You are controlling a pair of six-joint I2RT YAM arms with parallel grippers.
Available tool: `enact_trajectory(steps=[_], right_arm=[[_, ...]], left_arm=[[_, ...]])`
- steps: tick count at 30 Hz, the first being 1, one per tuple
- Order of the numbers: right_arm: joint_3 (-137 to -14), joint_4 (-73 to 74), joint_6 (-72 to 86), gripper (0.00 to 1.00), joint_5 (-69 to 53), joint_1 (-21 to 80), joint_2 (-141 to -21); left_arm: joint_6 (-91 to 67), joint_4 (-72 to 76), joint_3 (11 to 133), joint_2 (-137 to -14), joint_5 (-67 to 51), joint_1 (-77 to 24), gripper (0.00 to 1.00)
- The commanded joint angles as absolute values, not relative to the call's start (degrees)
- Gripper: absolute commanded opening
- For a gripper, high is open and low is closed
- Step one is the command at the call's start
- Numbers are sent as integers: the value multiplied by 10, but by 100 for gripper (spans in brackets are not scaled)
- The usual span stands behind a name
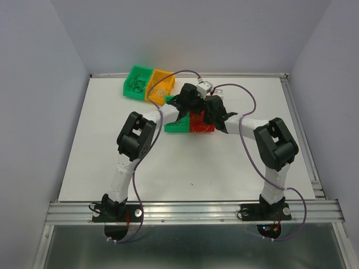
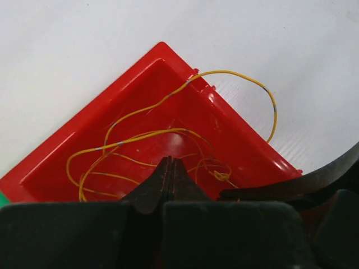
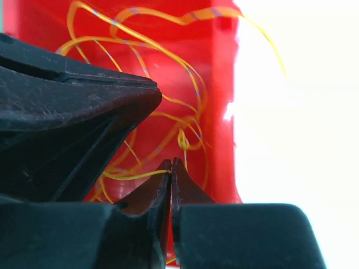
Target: Untangle the cables
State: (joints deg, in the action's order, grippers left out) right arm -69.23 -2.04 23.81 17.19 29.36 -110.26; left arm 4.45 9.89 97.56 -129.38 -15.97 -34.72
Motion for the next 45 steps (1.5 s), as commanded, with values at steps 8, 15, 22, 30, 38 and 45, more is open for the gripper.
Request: enact_trajectory(steps=[8,15,22,30,38,45], right_arm=[[-646,-86,242,23,181,299,-1004],[-621,-88,236,38,157,300,-957],[-585,-98,232,41,150,300,-911],[-541,-110,238,50,166,299,-889],[-469,-161,213,64,38,299,-852],[-429,-181,202,81,-25,313,-839]], left_arm=[[35,92,991,-1317,-137,-362,0],[38,100,981,-1301,-134,-361,0],[40,100,973,-1275,-134,-361,0],[54,105,948,-1216,-123,-361,0],[69,108,931,-1163,-109,-362,30],[85,107,917,-1127,-90,-362,37]])
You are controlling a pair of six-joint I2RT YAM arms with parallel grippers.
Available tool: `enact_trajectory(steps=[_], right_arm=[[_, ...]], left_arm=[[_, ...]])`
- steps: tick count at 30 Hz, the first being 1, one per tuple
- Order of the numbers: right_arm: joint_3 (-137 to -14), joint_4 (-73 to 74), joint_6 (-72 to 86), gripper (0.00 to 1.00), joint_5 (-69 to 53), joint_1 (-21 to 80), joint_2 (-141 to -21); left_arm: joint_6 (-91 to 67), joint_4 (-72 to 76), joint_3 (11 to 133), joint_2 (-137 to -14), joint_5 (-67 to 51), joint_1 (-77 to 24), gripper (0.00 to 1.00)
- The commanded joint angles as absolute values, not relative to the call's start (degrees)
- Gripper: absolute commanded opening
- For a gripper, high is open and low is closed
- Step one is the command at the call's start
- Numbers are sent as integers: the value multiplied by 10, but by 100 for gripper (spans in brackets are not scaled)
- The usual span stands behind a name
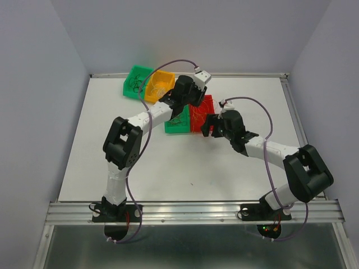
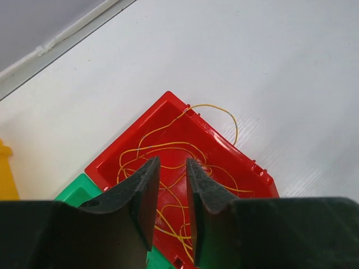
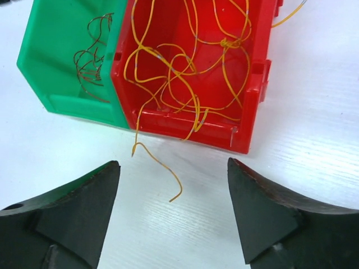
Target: Untangle the cables
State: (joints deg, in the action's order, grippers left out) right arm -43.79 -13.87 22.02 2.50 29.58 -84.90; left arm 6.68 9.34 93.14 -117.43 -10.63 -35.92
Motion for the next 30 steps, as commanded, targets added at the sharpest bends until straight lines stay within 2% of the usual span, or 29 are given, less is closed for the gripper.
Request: enact_trajectory(steps=[1,6,15,18,21,22,24,25,28,29,30], right_arm=[[-430,-180,200,84,-17,319,-850],[-456,-181,200,86,32,352,-895],[-507,-179,200,86,115,382,-984],[-525,-178,200,82,143,387,-1005],[-538,-179,199,71,156,388,-1019],[-541,-180,199,59,159,388,-1025],[-546,-181,198,44,159,388,-1030],[-546,-179,199,27,160,388,-1030],[-541,-176,200,5,157,388,-1022],[-539,-176,200,1,156,388,-1013],[-536,-176,200,0,155,388,-1007]], left_arm=[[87,106,915,-1121,-85,-361,37],[105,90,898,-1076,-63,-358,38],[97,70,881,-1002,-95,-302,39],[91,70,879,-988,-105,-290,39],[91,70,876,-980,-109,-280,39],[91,70,877,-979,-108,-279,39],[91,70,877,-979,-111,-275,39],[92,70,877,-981,-111,-275,39],[91,70,878,-984,-115,-274,38],[91,70,878,-986,-118,-272,39],[91,70,879,-987,-119,-272,39]])
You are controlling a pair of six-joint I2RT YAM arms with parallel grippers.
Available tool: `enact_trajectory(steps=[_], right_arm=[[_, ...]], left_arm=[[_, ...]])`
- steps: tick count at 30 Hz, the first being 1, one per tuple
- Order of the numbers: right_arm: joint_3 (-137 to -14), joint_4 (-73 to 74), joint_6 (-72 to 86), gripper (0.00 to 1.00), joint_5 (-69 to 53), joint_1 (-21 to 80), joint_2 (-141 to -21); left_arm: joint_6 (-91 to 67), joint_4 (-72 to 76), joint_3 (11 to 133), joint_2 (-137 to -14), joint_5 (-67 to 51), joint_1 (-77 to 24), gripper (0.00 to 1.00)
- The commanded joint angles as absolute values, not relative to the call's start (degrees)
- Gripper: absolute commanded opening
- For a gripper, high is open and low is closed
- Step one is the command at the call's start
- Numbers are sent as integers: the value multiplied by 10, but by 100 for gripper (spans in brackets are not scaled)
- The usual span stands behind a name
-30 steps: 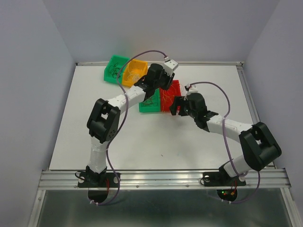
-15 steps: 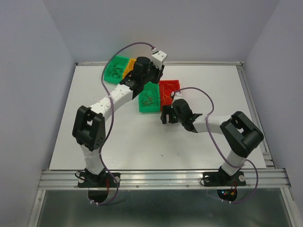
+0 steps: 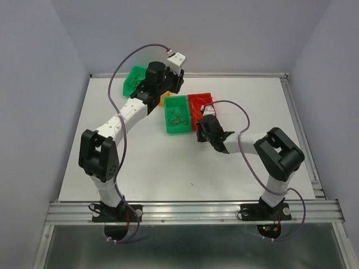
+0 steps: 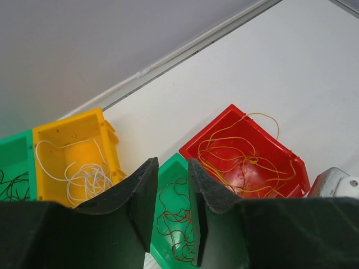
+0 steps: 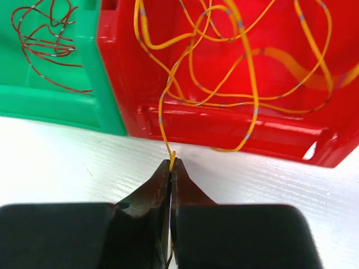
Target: Untangle the cables
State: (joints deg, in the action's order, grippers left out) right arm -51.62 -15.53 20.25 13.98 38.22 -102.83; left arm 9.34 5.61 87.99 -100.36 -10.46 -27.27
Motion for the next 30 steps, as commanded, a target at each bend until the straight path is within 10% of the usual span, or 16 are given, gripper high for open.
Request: enact_trajectory(steps=[1,30], right_arm=[[-533,-173,200,1,151,388,-994],[-790,-59,153,1,67,292,-1173]], left_arm=[[91,70,879,-989,-120,-272,39],[96,58,889,-1013,-140,-272,39]])
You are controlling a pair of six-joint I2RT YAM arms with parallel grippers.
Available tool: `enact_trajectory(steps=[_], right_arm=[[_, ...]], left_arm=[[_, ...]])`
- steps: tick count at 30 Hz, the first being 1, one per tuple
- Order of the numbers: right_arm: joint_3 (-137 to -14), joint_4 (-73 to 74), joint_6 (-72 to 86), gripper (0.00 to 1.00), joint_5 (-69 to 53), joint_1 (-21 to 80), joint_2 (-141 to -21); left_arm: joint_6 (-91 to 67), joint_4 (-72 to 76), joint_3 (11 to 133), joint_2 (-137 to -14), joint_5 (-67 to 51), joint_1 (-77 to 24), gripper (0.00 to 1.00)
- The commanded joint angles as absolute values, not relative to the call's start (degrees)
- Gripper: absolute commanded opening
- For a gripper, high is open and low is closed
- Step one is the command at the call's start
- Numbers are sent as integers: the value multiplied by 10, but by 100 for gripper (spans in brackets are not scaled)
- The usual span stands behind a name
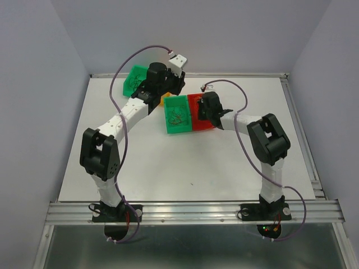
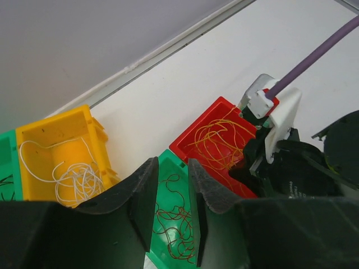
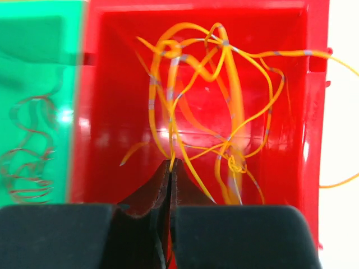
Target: Untangle the cables
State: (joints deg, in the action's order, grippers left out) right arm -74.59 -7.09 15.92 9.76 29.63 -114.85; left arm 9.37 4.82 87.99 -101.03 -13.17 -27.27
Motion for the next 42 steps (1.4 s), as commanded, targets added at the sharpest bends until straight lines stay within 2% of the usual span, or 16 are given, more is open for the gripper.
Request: enact_trajectory(steps=[1,6,8,10,13,16,21,25,28,30,32,35,38,42], right_arm=[[-794,-58,154,0,63,291,-1179],[-796,-57,152,2,54,291,-1172],[-790,-56,153,9,54,291,-1148],[-782,-52,154,23,49,291,-1119],[-778,-35,158,36,40,291,-1094],[-787,-10,163,41,41,292,-1078],[-788,38,167,62,68,301,-1049],[-756,42,158,67,62,304,-996],[-706,33,135,75,28,308,-944],[-676,21,124,77,19,309,-883],[-605,-6,121,80,37,310,-806],[-481,-70,131,85,56,310,-722],[-379,-117,150,86,72,310,-601],[-283,-134,187,86,108,309,-515]], left_arm=[[96,58,889,-1013,-140,-272,39],[100,57,889,-1014,-138,-272,39],[101,57,890,-1013,-137,-272,39],[104,57,889,-1011,-133,-272,39],[106,55,889,-1008,-127,-272,39],[108,49,893,-1006,-123,-272,39],[115,14,915,-1005,-113,-273,40],[128,3,893,-977,-91,-269,49],[123,32,818,-916,-104,-248,57],[120,62,741,-851,-113,-218,72],[118,85,657,-777,-106,-188,99],[119,137,561,-657,-84,-159,99],[128,172,418,-537,-70,-139,99],[138,171,306,-403,-34,-134,99]])
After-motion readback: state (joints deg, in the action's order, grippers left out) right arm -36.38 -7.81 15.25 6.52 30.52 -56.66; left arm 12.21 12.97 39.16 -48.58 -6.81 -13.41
